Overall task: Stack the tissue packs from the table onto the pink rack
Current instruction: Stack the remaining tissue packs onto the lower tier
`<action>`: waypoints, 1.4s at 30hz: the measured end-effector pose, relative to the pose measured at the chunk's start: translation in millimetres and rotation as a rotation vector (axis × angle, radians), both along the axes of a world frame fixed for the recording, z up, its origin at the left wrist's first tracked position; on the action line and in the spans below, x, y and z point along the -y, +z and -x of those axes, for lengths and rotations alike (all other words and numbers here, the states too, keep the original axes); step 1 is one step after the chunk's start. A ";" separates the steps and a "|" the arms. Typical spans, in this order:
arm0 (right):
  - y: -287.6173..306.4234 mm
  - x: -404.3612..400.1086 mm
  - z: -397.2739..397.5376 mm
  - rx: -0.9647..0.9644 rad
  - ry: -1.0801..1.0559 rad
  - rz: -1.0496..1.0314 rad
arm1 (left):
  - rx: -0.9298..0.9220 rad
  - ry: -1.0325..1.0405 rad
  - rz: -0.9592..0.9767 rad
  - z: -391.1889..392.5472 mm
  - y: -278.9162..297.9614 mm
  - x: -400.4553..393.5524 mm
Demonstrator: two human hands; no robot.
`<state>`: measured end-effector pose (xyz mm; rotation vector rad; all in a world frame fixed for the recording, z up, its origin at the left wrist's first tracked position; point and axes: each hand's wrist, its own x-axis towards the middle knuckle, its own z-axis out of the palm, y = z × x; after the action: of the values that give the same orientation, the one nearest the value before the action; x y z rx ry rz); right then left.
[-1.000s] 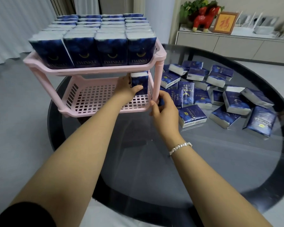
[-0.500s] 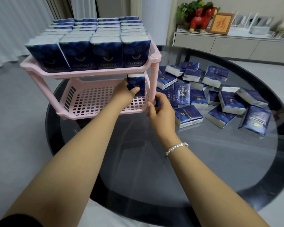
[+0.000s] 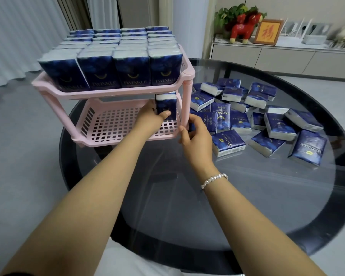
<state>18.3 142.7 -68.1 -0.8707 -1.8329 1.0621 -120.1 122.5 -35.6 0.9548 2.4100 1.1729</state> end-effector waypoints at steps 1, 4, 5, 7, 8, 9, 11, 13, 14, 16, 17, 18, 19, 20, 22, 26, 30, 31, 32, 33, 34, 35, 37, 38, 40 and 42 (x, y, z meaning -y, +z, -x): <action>-0.1 0.0 -0.1 -0.001 0.000 0.002 | -0.003 0.007 -0.013 -1.2 -0.4 2.8; 1.6 1.9 -1.8 -0.011 -0.008 0.010 | 0.039 0.009 -0.150 -11.5 -1.0 16.9; 3.3 3.0 -2.8 -0.016 -0.011 0.017 | 0.060 0.014 -0.198 -17.5 -1.1 22.9; 7.3 5.3 -5.9 -0.022 -0.017 0.036 | 0.078 0.042 -0.254 -31.1 -0.1 35.8; 9.9 6.4 -8.7 -0.024 -0.020 0.048 | 0.067 0.059 -0.268 -37.6 0.6 41.6; 12.5 7.2 -12.4 -0.029 -0.028 0.064 | 0.044 0.068 -0.281 -44.1 1.1 47.0; 19.7 6.8 -22.6 -0.067 -0.057 0.086 | -0.027 0.065 -0.298 -58.9 4.5 56.1; 27.7 3.5 -35.8 -0.096 -0.113 0.056 | -0.071 0.065 -0.316 -75.2 10.4 60.4; 31.5 0.8 -43.7 -0.085 -0.149 0.019 | -0.066 0.057 -0.328 -83.4 13.7 60.7; 37.2 -5.3 -61.4 -0.034 -0.218 -0.052 | -0.011 0.022 -0.316 -99.6 17.0 57.9; 37.8 -8.4 -70.6 0.001 -0.239 -0.078 | 0.030 0.006 -0.296 -107.0 16.3 54.9; 37.4 -11.0 -79.8 0.050 -0.248 -0.097 | 0.076 -0.004 -0.275 -114.3 14.1 51.2; 35.3 -13.7 -88.1 0.118 -0.247 -0.105 | 0.119 -0.011 -0.249 -121.4 11.1 47.1; 33.5 -16.3 -95.6 0.199 -0.241 -0.103 | 0.152 -0.019 -0.217 -128.2 8.5 42.8; 28.9 -20.9 -106.8 0.333 -0.227 -0.072 | 0.180 -0.053 -0.154 -142.1 3.9 35.6; 20.2 -21.5 -113.7 0.437 -0.213 -0.001 | 0.214 -0.093 -0.085 -158.5 -4.7 25.3; 11.9 -18.0 -109.7 0.272 -0.249 0.076 | 0.270 -0.032 -0.210 -159.4 -11.9 26.9; 12.6 -17.1 -109.1 0.226 -0.257 0.103 | 0.332 -0.004 -0.278 -159.1 -12.6 28.9; 14.2 -14.7 -108.9 0.180 -0.246 0.131 | 0.387 0.021 -0.361 -158.8 -13.2 31.5; 15.8 -11.2 -108.1 0.136 -0.221 0.157 | 0.425 0.049 -0.428 -158.2 -14.1 34.0; 17.6 -6.3 -106.0 0.107 -0.185 0.171 | 0.448 0.075 -0.481 -157.2 -14.0 36.5; 18.5 -1.8 -102.5 0.095 -0.140 0.172 | 0.473 0.106 -0.526 -154.2 -14.5 38.2; 19.0 3.0 -95.5 0.092 -0.070 0.174 | 0.534 0.176 -0.593 -148.4 -12.4 39.1; 20.5 2.0 -92.0 0.091 -0.058 0.166 | 0.571 0.216 -0.623 -144.6 -9.7 40.3; 24.9 -7.5 -85.2 0.108 -0.097 0.095 | 0.652 0.280 -0.672 -134.4 -7.8 41.1; 29.9 -22.0 -78.3 0.203 -0.152 -0.003 | 0.726 0.306 -0.693 -125.8 -8.5 42.3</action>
<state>96.6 164.7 -38.2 -1.1320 -1.8982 0.9029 5.7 80.1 -44.1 0.1968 1.6004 2.0892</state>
